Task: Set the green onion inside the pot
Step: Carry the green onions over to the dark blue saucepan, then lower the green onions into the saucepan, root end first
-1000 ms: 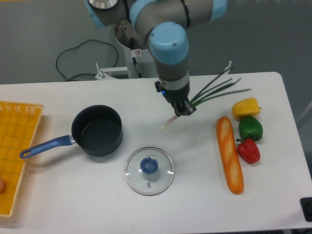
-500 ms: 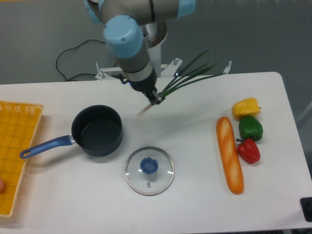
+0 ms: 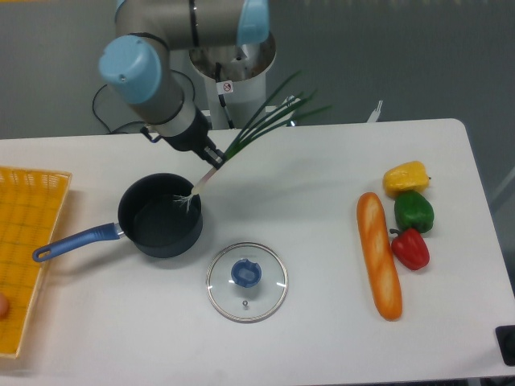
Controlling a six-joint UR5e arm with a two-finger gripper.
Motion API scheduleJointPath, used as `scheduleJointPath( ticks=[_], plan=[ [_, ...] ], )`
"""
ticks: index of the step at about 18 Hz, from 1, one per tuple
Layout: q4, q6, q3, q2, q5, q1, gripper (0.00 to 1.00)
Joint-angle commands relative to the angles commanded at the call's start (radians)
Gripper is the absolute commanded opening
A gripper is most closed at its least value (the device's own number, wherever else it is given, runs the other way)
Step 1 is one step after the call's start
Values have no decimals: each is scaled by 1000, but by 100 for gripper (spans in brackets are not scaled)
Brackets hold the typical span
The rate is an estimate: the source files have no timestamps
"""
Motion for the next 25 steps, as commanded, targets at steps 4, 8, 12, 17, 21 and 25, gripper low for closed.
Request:
scheduleJointPath(
  ticks=[4, 8, 12, 17, 21, 25],
  plan=[
    [0, -86, 12, -69, 43, -61, 16],
    [0, -146, 15, -117, 97, -107, 16],
    [0, -146, 15, -121, 97, -115, 16],
    [5, -172, 23, -147, 100, -127, 16],
    [3, -210, 43, -190, 112, -147, 16],
    [5, -238, 58, -219, 121, -160, 16]
  ],
)
